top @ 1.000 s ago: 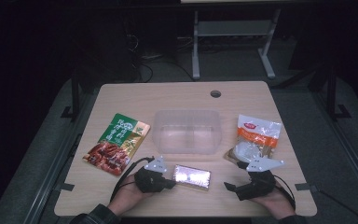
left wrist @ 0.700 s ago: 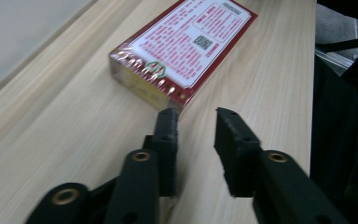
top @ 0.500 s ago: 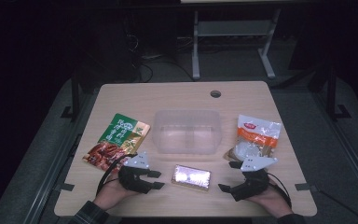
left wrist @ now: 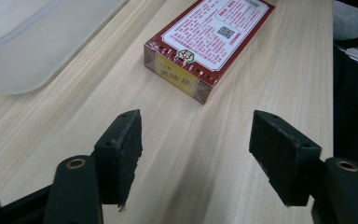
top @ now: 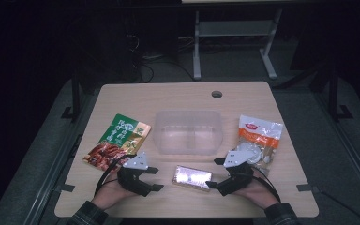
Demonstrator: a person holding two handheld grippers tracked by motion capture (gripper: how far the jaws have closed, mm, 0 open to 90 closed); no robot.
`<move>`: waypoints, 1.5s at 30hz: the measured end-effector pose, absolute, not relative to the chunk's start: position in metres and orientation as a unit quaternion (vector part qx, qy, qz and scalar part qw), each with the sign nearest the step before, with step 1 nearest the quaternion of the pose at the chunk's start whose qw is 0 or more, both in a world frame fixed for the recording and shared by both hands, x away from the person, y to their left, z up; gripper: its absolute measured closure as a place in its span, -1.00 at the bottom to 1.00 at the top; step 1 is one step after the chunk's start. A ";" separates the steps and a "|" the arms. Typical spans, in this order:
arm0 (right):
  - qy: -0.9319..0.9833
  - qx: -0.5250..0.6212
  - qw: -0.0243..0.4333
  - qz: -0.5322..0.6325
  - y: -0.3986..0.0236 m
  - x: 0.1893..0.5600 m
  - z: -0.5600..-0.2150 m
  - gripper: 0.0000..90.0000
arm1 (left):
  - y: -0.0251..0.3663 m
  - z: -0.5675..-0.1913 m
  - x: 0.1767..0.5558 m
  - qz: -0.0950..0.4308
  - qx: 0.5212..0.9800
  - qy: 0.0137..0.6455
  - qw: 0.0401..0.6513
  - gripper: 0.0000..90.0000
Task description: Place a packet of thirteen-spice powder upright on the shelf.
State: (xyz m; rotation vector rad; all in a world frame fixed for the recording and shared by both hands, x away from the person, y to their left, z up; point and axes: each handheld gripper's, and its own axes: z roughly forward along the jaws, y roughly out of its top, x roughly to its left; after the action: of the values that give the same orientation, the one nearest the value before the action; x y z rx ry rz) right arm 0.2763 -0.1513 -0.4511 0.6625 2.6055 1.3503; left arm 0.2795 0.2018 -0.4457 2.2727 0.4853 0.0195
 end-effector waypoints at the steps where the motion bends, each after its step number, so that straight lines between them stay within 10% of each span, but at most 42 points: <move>1: 0.866 0.217 0.066 0.445 -0.149 0.277 -0.451 -0.71 | 0.201 -0.446 0.280 0.005 0.896 0.193 0.400 -0.27; 45: 0.913 0.164 0.050 0.371 -0.131 0.279 -0.470 -0.30 | 0.196 -0.448 0.279 0.008 0.901 0.176 0.395 -0.40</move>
State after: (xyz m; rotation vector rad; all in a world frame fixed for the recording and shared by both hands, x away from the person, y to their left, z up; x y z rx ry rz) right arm 0.2789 -0.1313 -0.4702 0.5005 2.7800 1.1301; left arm 0.2789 0.1962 -0.4476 2.2851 0.4468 0.0205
